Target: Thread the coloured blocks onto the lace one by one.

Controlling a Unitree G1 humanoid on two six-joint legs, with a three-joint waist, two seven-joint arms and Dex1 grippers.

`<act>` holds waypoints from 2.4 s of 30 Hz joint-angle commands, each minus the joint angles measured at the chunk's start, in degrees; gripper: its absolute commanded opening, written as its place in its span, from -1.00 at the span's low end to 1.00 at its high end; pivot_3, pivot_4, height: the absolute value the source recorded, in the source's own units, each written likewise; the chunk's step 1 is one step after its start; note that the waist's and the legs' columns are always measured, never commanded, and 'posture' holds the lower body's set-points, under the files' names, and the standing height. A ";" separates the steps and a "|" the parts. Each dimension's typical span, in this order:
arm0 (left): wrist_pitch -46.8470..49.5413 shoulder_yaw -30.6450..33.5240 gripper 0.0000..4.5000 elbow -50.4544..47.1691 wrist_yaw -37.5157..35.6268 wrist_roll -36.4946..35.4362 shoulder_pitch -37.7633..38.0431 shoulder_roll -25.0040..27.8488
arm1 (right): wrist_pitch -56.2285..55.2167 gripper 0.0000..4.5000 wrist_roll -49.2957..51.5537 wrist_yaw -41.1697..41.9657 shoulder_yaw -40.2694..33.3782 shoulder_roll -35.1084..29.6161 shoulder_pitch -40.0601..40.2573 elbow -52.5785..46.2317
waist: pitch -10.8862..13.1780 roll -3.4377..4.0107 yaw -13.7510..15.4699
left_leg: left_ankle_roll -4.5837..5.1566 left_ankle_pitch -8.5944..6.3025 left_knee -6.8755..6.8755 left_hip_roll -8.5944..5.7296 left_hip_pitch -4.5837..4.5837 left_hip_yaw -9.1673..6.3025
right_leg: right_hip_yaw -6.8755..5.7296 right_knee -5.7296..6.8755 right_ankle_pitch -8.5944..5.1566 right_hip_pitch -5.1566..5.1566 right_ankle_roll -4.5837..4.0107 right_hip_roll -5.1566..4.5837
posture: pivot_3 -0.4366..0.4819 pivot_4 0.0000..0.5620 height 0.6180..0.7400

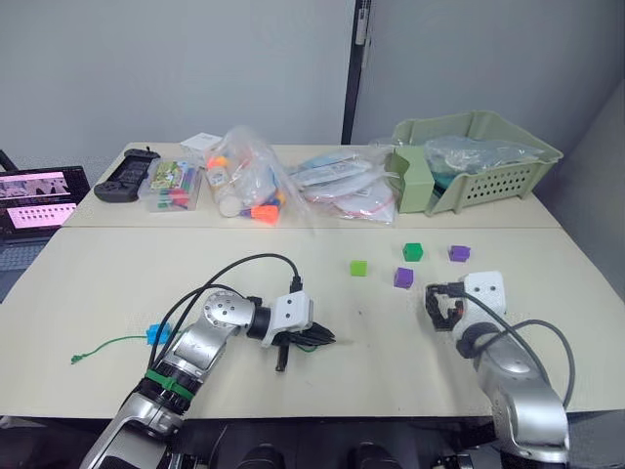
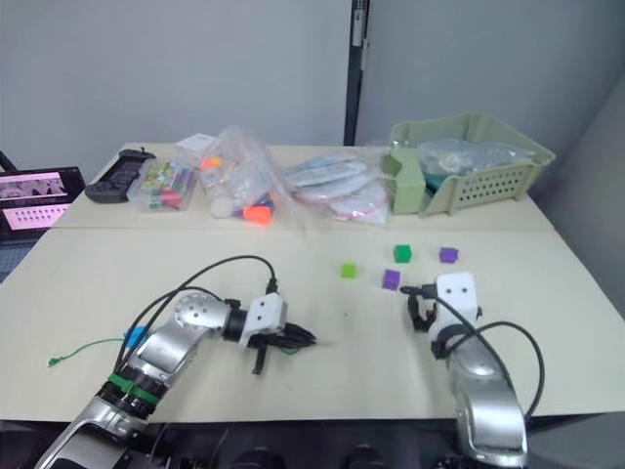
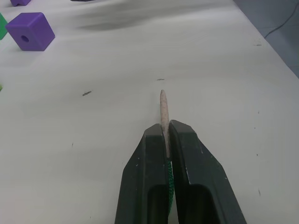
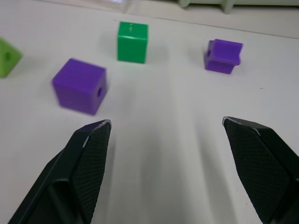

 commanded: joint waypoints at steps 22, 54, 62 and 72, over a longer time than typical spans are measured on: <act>3.08 0.72 -1.00 -6.21 3.60 -0.63 2.15 -0.79 | -28.07 0.57 0.73 1.21 -3.47 -10.78 -37.51 69.87 | 0.00 0.03 -1.57 | 0.01 -0.01 -0.23 -0.07 0.02 -0.07 | 0.01 0.05 0.06 -0.01 0.02 -0.08 | -0.05 -0.47 1.00; 3.14 1.76 -1.00 -6.21 1.28 -1.58 3.23 1.61 | 17.46 -0.48 -1.27 -18.62 22.82 11.92 12.40 -29.19 | -0.05 0.12 -1.30 | -0.10 0.07 -0.05 -0.16 -0.52 -0.11 | 0.11 0.74 0.04 -0.88 0.00 -0.08 | -0.05 -0.47 1.00; 2.92 1.66 -1.00 -6.20 0.51 -1.29 3.19 2.13 | 8.25 -0.48 -1.14 -17.48 24.73 15.76 20.29 -19.22 | -0.08 0.07 -1.51 | -0.12 0.09 -0.07 -0.10 -0.48 -0.11 | 0.08 0.67 0.03 -0.86 0.01 -0.03 | -0.05 -0.47 1.00; 2.63 1.69 -1.00 -5.67 0.66 -1.19 2.90 2.15 | 3.57 -0.01 0.21 -16.97 23.15 18.73 21.99 -15.90 | -0.17 -0.09 -1.54 | -0.14 0.11 -0.06 0.38 -0.29 0.00 | 0.05 0.39 0.01 -0.62 -0.03 0.20 | -0.05 -0.47 1.00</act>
